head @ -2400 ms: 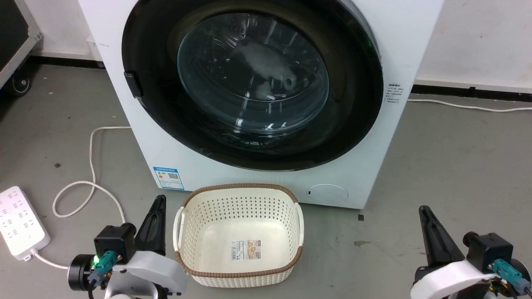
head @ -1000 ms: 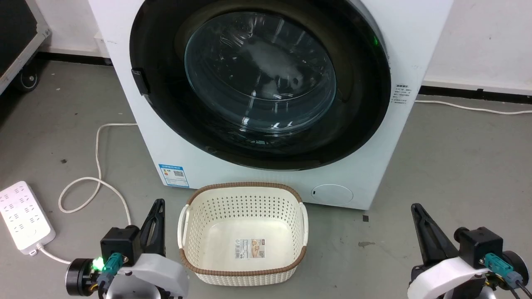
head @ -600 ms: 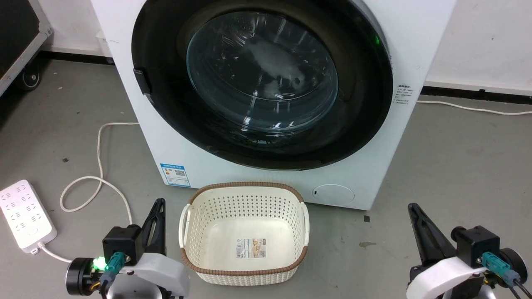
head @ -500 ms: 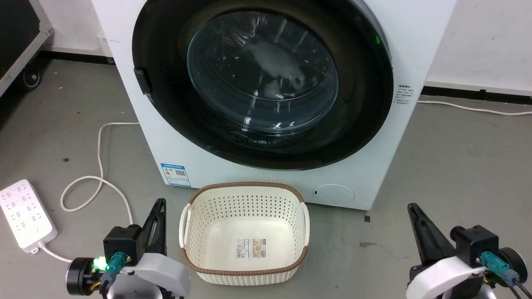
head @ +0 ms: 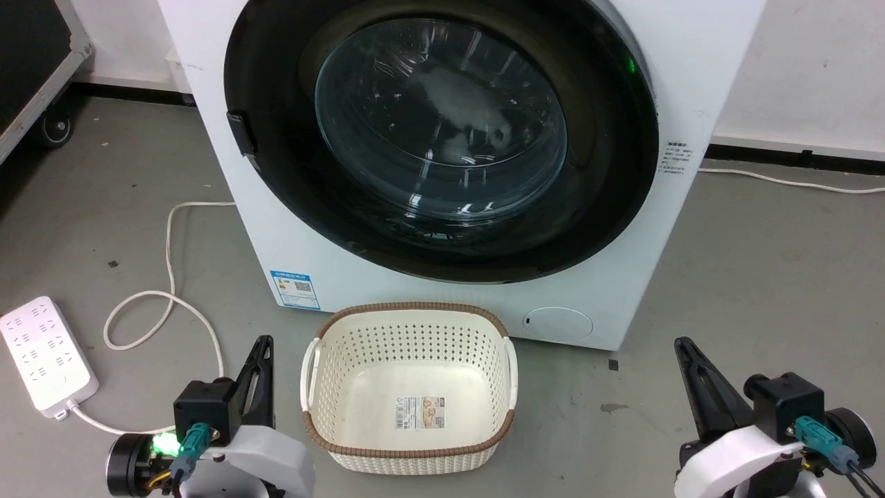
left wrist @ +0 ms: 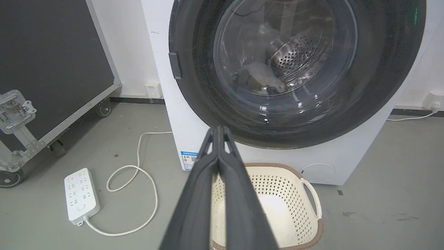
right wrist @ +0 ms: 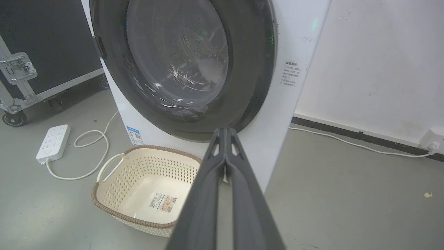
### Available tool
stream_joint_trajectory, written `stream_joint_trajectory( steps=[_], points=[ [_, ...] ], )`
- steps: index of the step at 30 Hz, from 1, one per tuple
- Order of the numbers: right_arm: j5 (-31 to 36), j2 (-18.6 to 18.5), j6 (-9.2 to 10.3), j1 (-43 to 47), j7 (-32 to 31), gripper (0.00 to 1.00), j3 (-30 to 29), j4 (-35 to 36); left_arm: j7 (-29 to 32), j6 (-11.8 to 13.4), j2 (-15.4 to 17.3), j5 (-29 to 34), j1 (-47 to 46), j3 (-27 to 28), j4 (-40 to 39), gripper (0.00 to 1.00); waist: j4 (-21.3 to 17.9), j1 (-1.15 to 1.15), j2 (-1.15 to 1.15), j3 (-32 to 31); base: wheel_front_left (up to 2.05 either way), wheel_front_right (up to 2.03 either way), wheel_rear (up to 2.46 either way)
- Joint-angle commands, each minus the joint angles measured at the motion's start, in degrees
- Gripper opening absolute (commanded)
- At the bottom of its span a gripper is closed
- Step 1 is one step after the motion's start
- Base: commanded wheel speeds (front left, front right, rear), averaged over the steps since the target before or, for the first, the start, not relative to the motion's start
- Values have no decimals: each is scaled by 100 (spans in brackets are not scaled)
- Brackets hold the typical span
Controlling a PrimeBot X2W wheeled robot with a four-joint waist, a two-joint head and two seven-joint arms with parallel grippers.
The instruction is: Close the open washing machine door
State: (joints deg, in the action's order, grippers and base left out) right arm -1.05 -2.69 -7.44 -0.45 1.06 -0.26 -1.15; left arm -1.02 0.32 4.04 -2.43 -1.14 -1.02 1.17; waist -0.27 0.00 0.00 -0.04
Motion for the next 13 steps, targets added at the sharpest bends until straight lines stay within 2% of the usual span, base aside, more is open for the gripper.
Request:
stream_joint_trajectory(
  steps=[1, 13],
  points=[
    [37, -18, -4, 42, -29, 0, 9, 55, 19, -22, -43, 83, 72, 30, -42, 0, 3, 0, 0, 0, 0, 0, 0],
    [105, -19, -5, 45, -106, 0, 26, 115, 102, -32, -116, 243, 114, 102, -117, 0, 27, 0, 0, 4, 0, 0, 0]
  ],
)
